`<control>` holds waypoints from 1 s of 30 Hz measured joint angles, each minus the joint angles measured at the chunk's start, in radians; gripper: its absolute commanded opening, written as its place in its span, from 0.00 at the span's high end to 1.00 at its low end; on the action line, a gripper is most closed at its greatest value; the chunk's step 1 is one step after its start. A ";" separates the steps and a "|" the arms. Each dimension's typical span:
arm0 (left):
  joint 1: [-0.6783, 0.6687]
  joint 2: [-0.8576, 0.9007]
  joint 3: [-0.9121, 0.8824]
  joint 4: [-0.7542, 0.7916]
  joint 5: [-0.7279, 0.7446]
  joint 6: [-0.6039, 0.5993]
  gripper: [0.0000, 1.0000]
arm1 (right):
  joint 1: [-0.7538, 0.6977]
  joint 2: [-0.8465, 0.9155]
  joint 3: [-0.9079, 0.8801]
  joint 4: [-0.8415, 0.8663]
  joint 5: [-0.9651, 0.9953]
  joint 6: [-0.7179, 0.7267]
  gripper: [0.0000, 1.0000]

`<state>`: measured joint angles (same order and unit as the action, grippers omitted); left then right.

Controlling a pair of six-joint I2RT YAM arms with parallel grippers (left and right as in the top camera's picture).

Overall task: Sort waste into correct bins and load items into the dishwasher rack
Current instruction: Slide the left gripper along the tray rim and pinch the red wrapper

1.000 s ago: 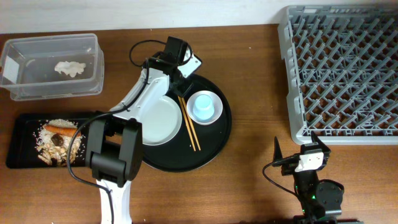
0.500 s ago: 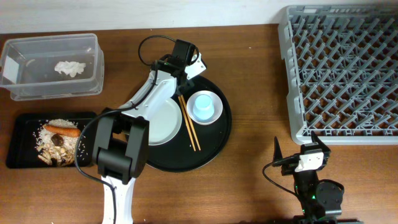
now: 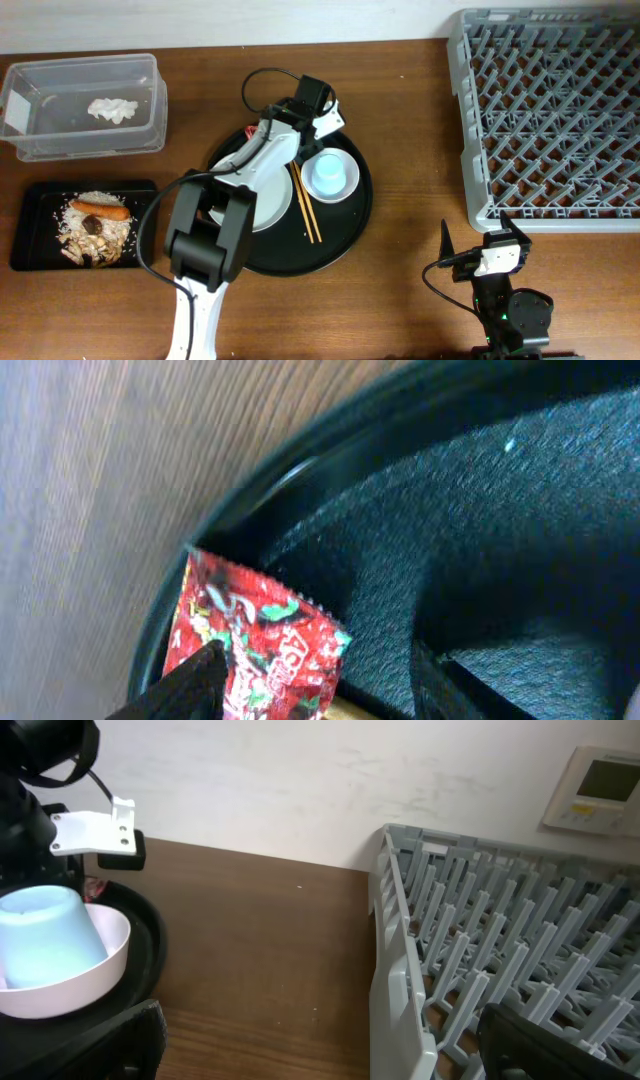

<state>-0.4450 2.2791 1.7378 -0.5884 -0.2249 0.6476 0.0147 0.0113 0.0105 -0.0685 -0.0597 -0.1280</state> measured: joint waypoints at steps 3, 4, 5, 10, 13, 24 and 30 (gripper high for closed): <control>-0.002 0.002 0.000 0.004 -0.019 0.001 0.42 | 0.000 0.000 0.000 0.000 0.000 0.000 0.02; -0.002 0.002 0.000 0.006 -0.023 0.001 0.42 | 0.000 0.000 0.000 0.000 0.000 0.000 0.02; -0.002 0.002 0.000 0.010 -0.029 0.001 0.42 | 0.000 0.000 0.000 0.000 0.000 0.000 0.01; -0.002 0.003 0.000 0.047 -0.058 0.005 0.42 | 0.000 0.000 0.000 0.000 0.000 0.000 0.02; -0.002 0.003 0.001 0.060 -0.065 0.005 0.43 | 0.000 0.000 0.000 0.000 0.000 0.000 0.02; -0.002 0.035 0.007 0.111 -0.134 0.009 0.51 | 0.000 0.000 0.000 0.000 0.000 0.001 0.02; -0.002 0.046 0.007 0.119 -0.182 0.015 0.62 | 0.000 0.000 0.000 0.000 0.000 0.000 0.02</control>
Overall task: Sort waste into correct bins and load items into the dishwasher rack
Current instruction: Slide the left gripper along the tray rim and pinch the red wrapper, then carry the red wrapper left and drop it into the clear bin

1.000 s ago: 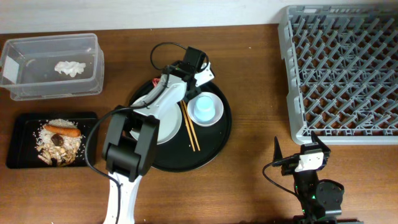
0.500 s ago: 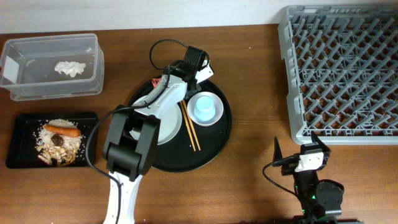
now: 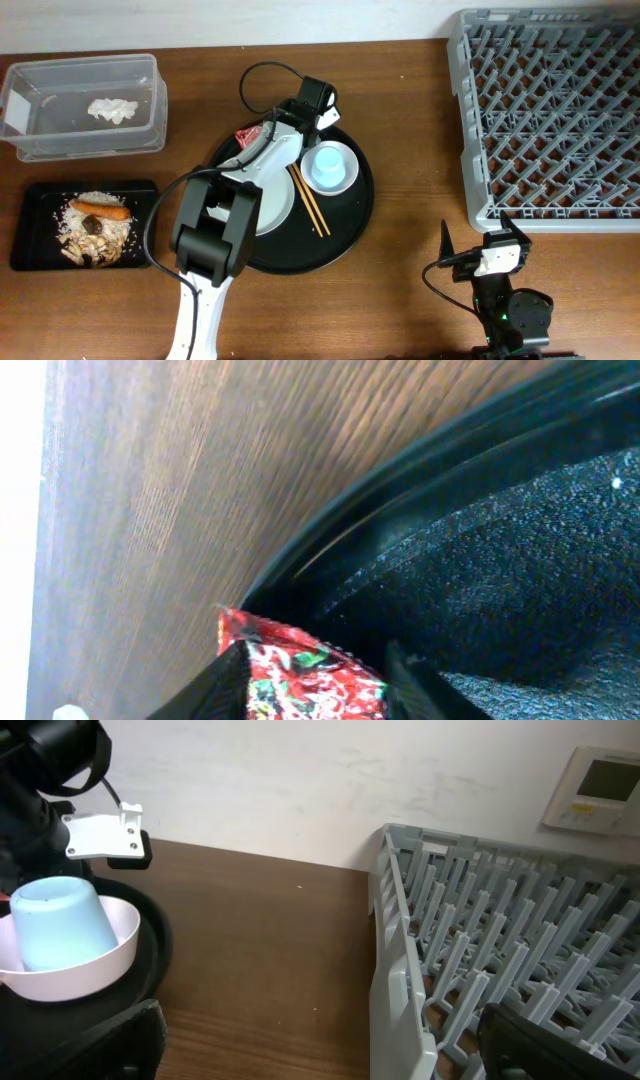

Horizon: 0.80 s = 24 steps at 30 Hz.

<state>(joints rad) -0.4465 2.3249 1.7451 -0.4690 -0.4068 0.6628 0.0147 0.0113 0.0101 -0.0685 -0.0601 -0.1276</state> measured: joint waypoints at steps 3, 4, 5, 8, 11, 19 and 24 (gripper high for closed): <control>0.000 0.003 0.000 0.001 -0.012 0.001 0.69 | 0.000 0.000 0.000 0.000 0.000 0.000 0.02; 0.000 0.004 0.000 0.001 -0.014 0.000 0.72 | 0.000 0.000 0.000 0.000 0.000 0.000 0.02; 0.000 0.006 0.000 0.001 -0.018 0.001 0.74 | 0.000 0.000 0.000 0.000 0.000 0.000 0.02; 0.000 0.008 0.000 0.001 -0.030 0.001 0.82 | 0.000 0.000 0.000 0.000 0.000 0.000 0.02; 0.001 0.009 0.000 0.001 -0.045 0.006 0.94 | 0.000 0.000 0.000 0.000 0.000 0.000 0.02; -0.017 0.009 0.000 0.003 -0.063 0.007 0.99 | 0.000 0.000 0.000 0.000 0.000 0.000 0.02; -0.037 0.009 0.000 0.003 -0.082 0.007 0.99 | 0.000 0.000 0.000 0.000 0.000 0.000 0.02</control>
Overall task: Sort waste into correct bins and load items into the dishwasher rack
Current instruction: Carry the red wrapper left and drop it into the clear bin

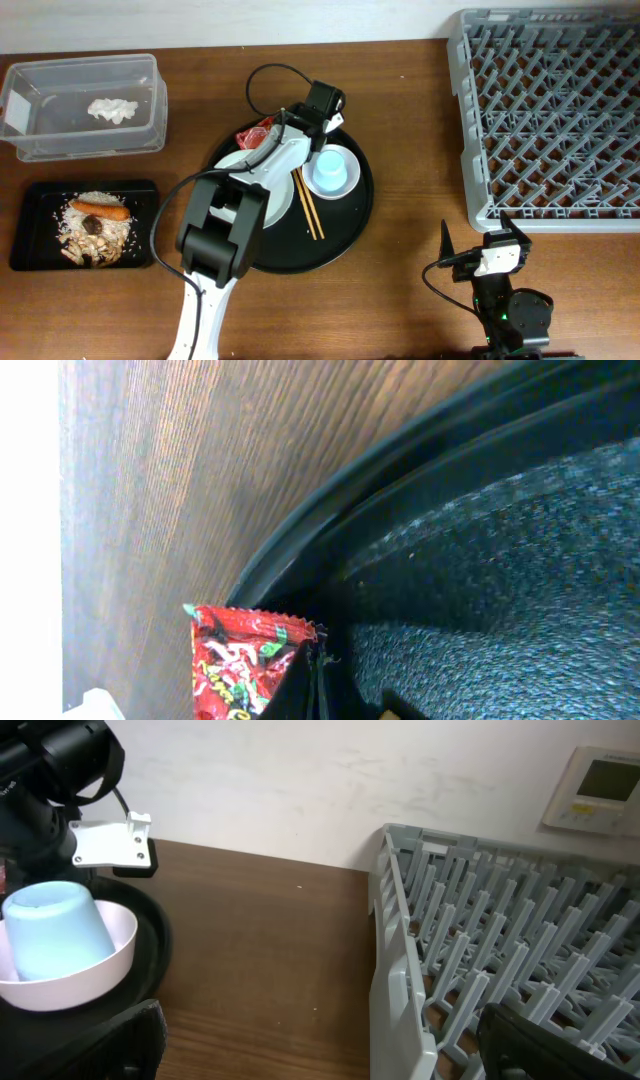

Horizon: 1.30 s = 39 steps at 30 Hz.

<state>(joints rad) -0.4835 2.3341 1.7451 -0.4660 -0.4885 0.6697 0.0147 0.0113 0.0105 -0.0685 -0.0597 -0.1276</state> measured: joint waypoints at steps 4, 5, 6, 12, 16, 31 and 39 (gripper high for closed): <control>-0.009 0.000 0.000 0.001 -0.033 -0.022 0.99 | 0.000 0.000 0.000 0.000 0.000 0.001 0.02; -0.009 0.000 0.000 0.001 -0.036 -0.030 0.99 | 0.000 0.000 0.000 0.000 0.000 -0.001 0.02; -0.009 0.000 0.000 0.001 -0.038 -0.037 1.00 | 0.000 0.000 0.000 0.000 0.000 0.000 0.02; -0.009 -0.040 0.000 0.000 -0.036 -0.069 1.00 | 0.000 0.000 0.000 0.000 0.000 0.000 0.02; -0.002 -0.136 0.000 0.027 -0.008 -0.111 0.99 | 0.000 0.000 0.000 0.000 0.000 0.000 0.02; 0.328 -0.283 0.000 0.336 0.042 -0.396 1.00 | 0.000 0.000 0.000 0.000 0.000 0.000 0.02; 0.624 -0.283 0.000 0.351 0.192 -0.713 0.99 | 0.000 0.000 0.000 0.000 0.000 0.000 0.02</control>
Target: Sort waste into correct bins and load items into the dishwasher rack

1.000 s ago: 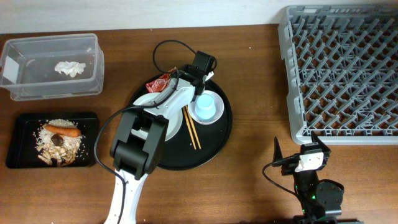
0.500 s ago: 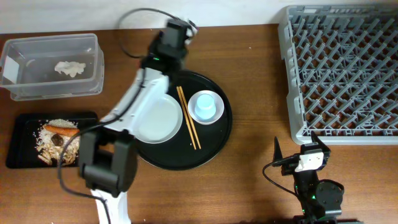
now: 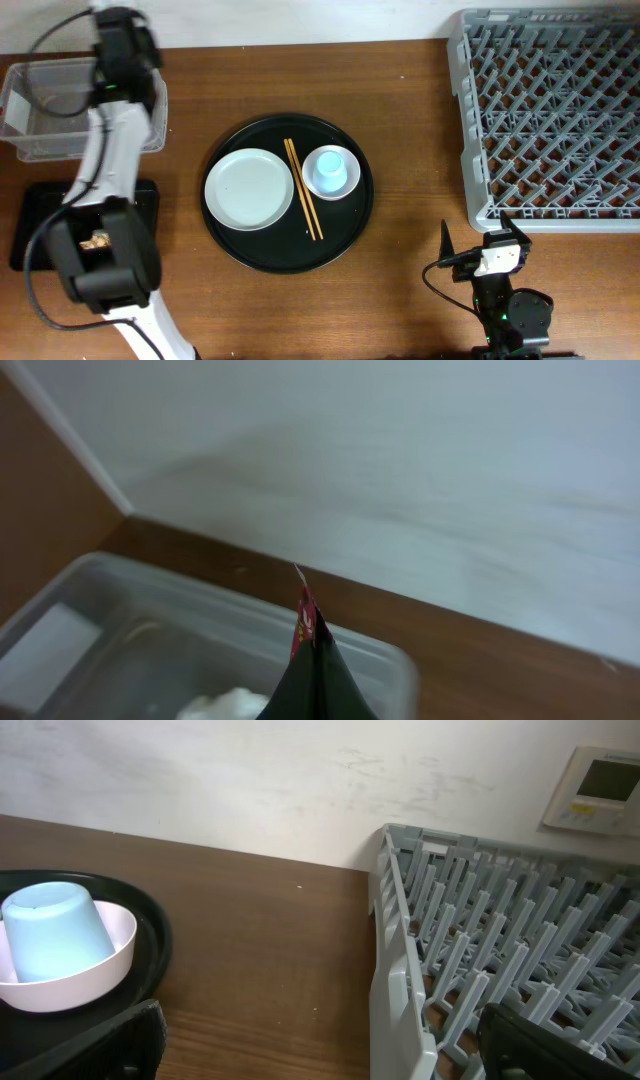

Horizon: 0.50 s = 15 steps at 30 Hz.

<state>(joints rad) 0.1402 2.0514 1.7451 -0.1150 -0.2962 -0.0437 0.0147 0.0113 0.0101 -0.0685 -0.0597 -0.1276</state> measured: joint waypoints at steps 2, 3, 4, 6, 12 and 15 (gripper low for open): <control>0.053 0.000 0.000 0.000 0.023 -0.032 0.93 | 0.000 0.000 0.000 0.000 0.000 0.000 0.02; 0.078 0.000 0.000 0.000 0.041 -0.044 0.75 | 0.000 0.000 0.000 0.000 0.000 0.000 0.02; 0.098 0.000 0.000 0.000 0.061 -0.051 0.56 | 0.000 0.000 0.000 0.000 0.000 0.000 0.02; 0.137 0.001 0.000 0.000 0.106 -0.067 0.35 | 0.000 0.000 0.000 0.000 0.000 0.000 0.02; 0.182 0.010 0.000 -0.001 0.214 -0.086 0.27 | 0.000 0.000 0.000 0.000 0.000 0.000 0.02; 0.182 0.020 0.000 -0.006 0.254 -0.089 0.26 | 0.000 0.000 0.000 0.000 0.000 0.000 0.02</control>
<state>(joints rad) 0.3218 2.0712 1.7451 -0.1207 -0.0418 -0.1322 0.0147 0.0113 0.0105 -0.0685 -0.0597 -0.1280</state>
